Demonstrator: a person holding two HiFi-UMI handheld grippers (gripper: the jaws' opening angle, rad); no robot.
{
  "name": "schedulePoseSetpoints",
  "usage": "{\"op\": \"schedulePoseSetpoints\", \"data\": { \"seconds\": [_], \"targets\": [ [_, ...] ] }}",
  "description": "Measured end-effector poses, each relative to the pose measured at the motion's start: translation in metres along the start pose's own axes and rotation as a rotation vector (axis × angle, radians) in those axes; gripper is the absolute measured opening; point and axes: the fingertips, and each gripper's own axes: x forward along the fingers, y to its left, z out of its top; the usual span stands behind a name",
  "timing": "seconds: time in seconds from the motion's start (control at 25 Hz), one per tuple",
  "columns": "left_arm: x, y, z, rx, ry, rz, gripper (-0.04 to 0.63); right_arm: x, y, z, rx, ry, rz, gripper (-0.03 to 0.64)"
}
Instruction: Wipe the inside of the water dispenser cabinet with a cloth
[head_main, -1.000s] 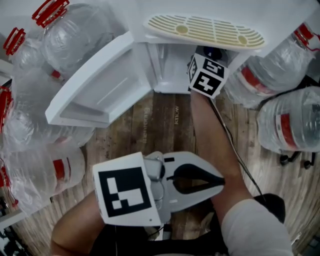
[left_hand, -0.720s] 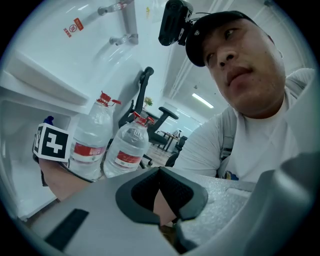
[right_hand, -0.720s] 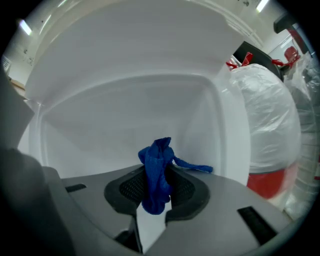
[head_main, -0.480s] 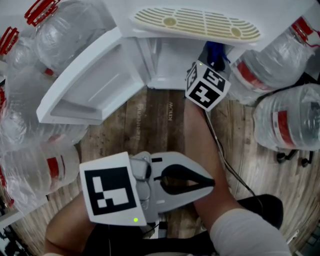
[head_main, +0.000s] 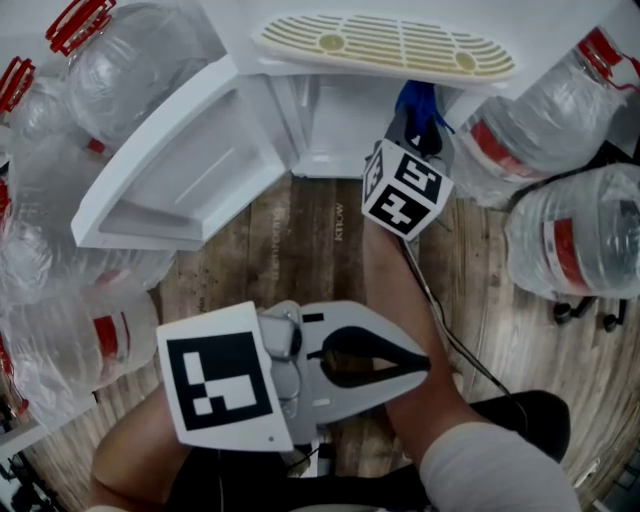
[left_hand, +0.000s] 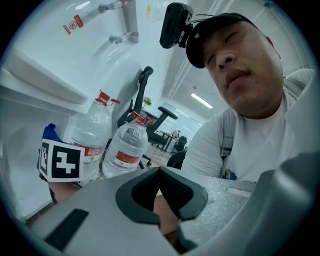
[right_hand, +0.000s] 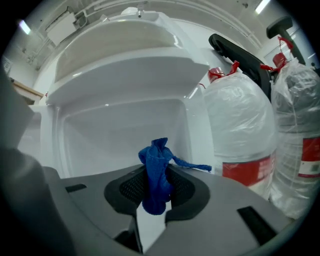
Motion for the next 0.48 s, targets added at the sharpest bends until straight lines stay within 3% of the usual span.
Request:
{"op": "schedulePoseSetpoints", "data": {
  "seconds": [0.24,0.48],
  "targets": [
    [0.002,0.002,-0.004,0.006,0.022,0.014,-0.002,0.037,0.014,-0.027,-0.008,0.043,0.014,0.091],
    [0.001,0.003,-0.01,-0.002,0.04,0.023,-0.002,0.067,0.011,-0.034,0.016,0.086,-0.032,0.091]
  ]
}}
